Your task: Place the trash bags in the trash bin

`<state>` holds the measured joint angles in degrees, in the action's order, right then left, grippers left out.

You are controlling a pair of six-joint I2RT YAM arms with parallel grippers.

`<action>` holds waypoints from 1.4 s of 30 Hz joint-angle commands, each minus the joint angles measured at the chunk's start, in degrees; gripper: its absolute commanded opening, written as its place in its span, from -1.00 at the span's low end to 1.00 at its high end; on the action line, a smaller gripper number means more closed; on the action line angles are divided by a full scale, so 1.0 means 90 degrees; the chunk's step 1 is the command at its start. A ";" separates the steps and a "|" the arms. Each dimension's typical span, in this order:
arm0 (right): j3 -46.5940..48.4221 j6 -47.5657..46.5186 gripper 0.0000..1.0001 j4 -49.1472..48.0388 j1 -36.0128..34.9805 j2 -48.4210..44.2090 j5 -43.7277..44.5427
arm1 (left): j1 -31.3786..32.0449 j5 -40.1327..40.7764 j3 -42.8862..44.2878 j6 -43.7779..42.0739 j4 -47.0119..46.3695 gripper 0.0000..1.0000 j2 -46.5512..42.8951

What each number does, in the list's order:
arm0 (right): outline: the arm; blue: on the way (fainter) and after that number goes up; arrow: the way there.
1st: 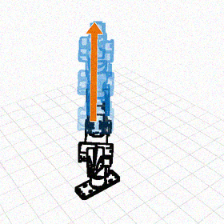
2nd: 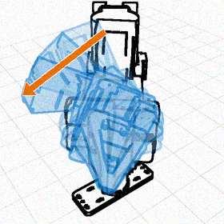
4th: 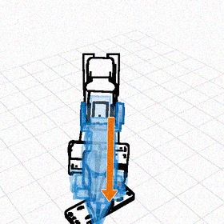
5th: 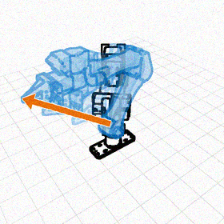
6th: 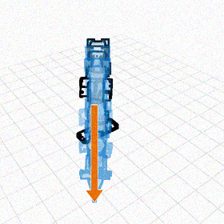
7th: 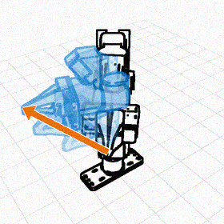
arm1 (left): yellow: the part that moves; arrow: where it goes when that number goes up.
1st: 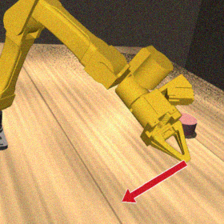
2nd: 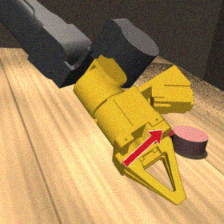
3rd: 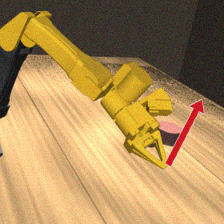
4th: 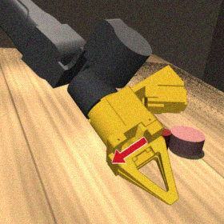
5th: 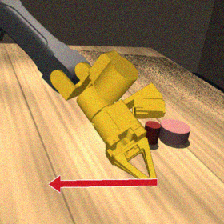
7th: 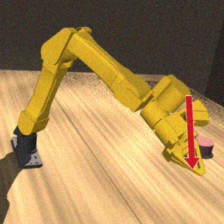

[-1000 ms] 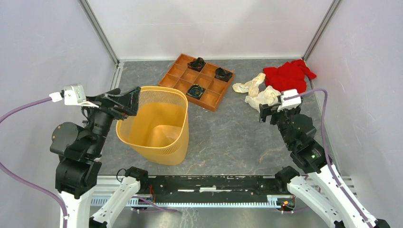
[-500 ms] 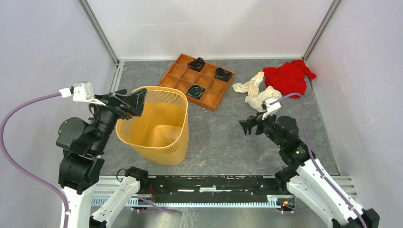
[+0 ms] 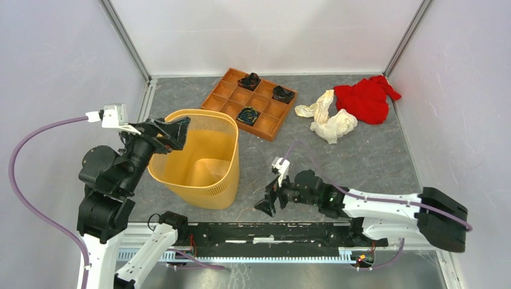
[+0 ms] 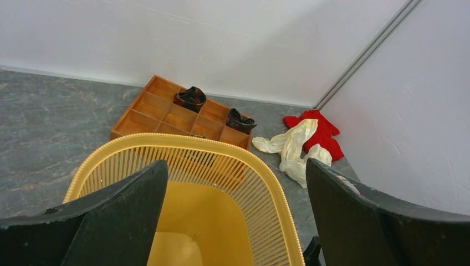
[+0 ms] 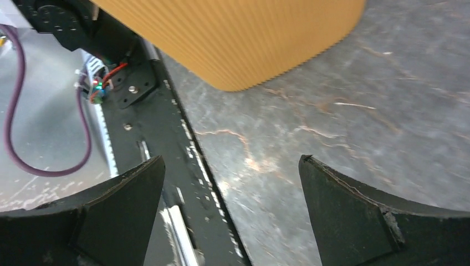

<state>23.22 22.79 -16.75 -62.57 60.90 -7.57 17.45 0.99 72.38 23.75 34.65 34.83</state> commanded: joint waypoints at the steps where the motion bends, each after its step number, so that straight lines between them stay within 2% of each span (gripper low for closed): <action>1: 0.0085 0.0942 0.96 -0.1841 -0.0738 0.0722 0.1051 | 0.0023 0.0216 0.0027 -0.0447 0.0102 1.00 -0.0148; 7: 0.0640 0.1459 0.96 -0.3148 -0.1343 0.2236 0.2132 | 0.0022 0.0181 0.0215 -0.0464 0.0248 1.00 -0.0179; 18: 0.2676 0.1821 0.96 -0.2894 -0.1417 0.4483 0.2969 | 0.0024 0.0086 0.0436 -0.0527 0.0401 1.00 -0.0097; 25: 0.4423 0.1064 0.96 -0.2525 -0.1321 0.5802 0.3711 | 0.0024 -0.0454 0.0438 -0.0505 0.0136 1.00 0.0156; 29: 0.5912 0.0357 0.96 -0.2264 -0.1094 0.6920 0.3490 | 0.0023 -0.0754 0.0425 -0.0418 -0.0138 1.00 0.0305; 34: 0.7728 0.0110 0.96 -0.1899 -0.0480 0.8047 0.2152 | 0.0024 -0.1023 0.0468 -0.0209 -0.0426 1.00 0.0463; 36: 0.7414 0.0045 0.96 -0.2015 -0.0357 0.7744 0.1801 | 0.0023 -0.1192 0.0478 -0.0099 -0.0541 1.00 0.0596; 42: 0.4587 -0.0587 0.96 -0.1997 -0.0101 0.5353 0.1651 | 0.0024 -0.2113 0.0310 0.0448 -0.1401 1.00 0.1024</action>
<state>75.68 22.70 -33.95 -63.68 123.90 10.02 17.50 -10.81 75.02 23.22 30.24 41.36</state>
